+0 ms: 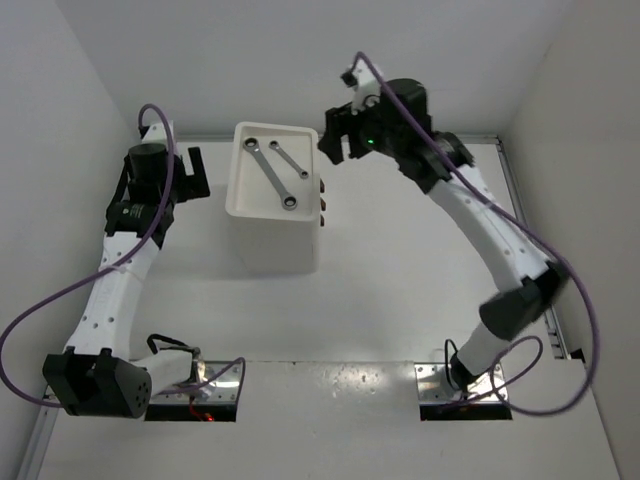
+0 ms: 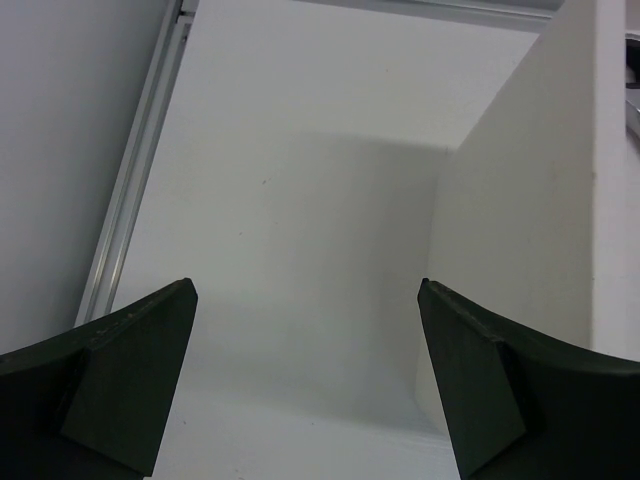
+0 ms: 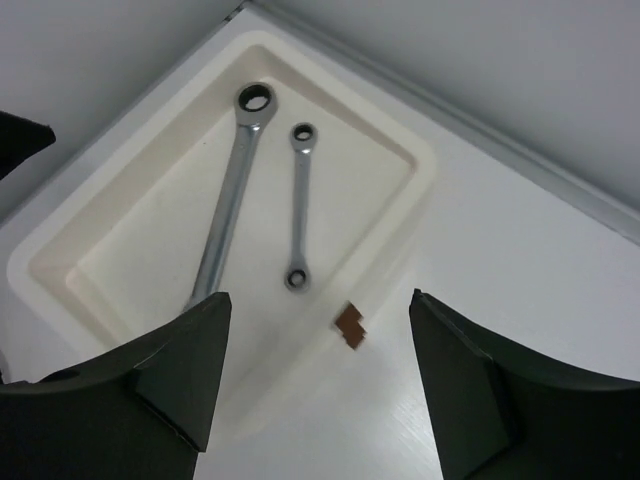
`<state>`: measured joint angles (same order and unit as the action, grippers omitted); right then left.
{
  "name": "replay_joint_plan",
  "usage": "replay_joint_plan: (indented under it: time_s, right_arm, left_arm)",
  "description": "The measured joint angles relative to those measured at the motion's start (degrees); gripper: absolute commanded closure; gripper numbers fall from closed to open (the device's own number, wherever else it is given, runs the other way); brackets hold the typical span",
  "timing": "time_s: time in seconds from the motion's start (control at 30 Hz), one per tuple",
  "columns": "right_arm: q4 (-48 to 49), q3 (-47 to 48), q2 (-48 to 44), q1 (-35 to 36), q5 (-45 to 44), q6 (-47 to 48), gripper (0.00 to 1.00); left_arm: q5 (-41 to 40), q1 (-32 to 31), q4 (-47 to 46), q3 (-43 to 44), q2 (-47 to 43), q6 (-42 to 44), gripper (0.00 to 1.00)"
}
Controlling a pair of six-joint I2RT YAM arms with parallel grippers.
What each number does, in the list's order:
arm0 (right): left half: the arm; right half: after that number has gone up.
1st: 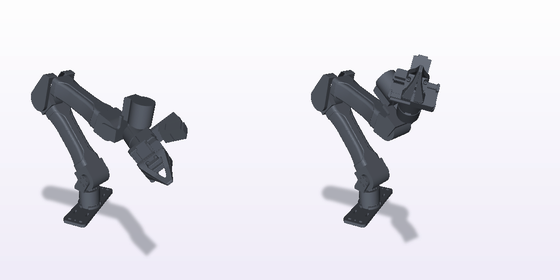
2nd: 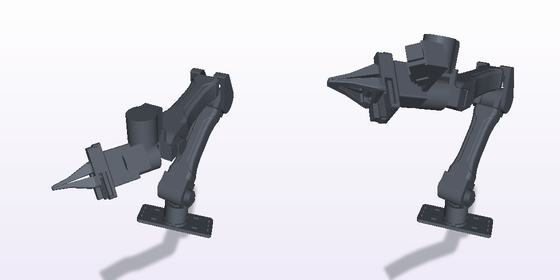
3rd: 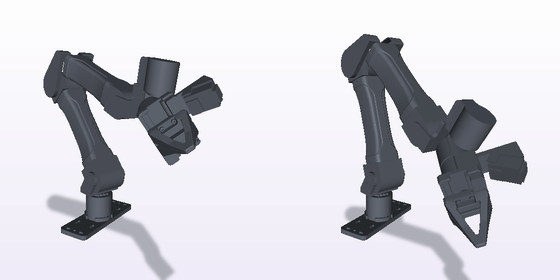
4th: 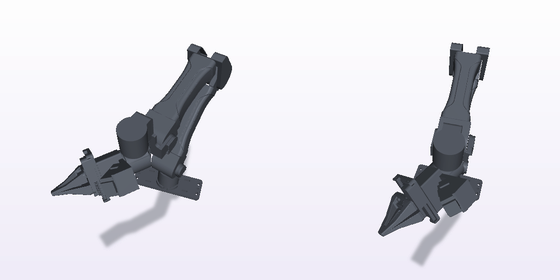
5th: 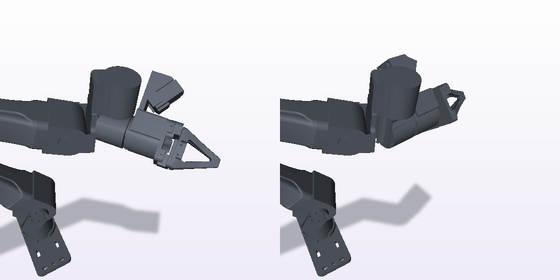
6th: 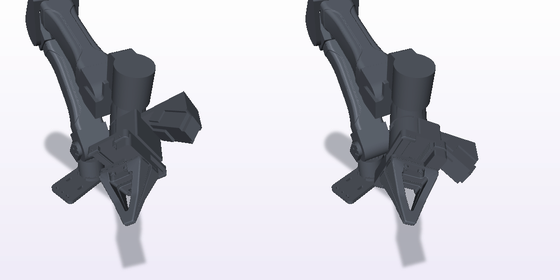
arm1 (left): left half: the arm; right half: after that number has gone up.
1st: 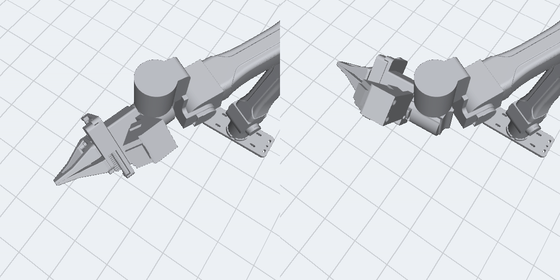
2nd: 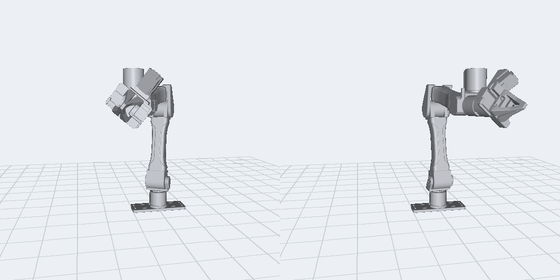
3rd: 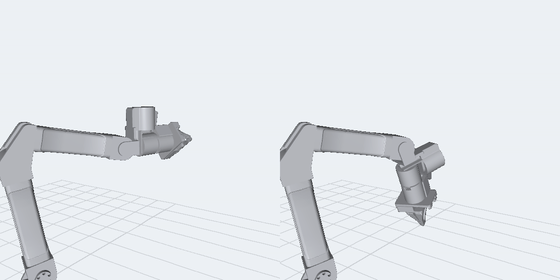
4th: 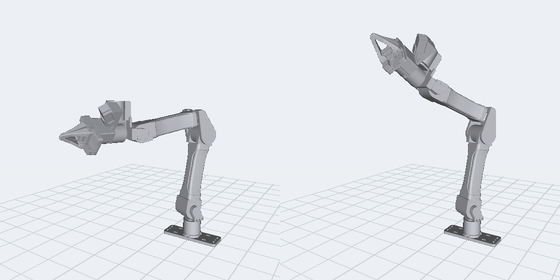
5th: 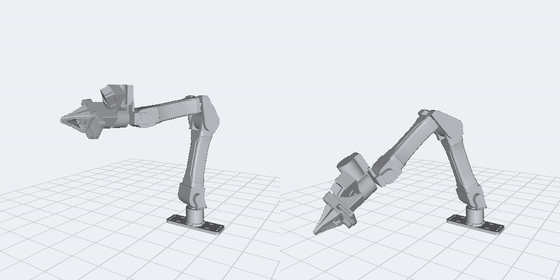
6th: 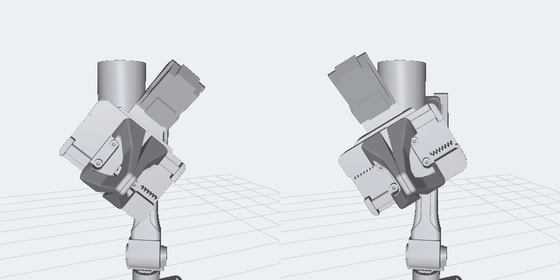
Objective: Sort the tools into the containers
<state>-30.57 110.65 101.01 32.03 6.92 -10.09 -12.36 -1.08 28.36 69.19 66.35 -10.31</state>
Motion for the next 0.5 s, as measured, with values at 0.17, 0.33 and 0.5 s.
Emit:
replay_joint_plan:
  time_s: [0.17,0.33,0.5]
  right_arm:
    - [2.2,-13.6,-18.6,-9.5,-5.0,1.5,0.25]
    - [2.2,-33.7,-31.8,-21.9,-12.0,3.3,0.13]
    - [0.6,-52.2,-36.5,-27.6,-14.0,4.2,0.06]
  left_arm:
    - [2.4,0.0,0.2,-0.2,-0.5,0.8,0.01]
    - [2.5,0.0,-0.2,-3.9,-0.5,1.2,0.01]
    - [3.1,0.0,-0.1,-8.1,-0.2,2.6,0.01]
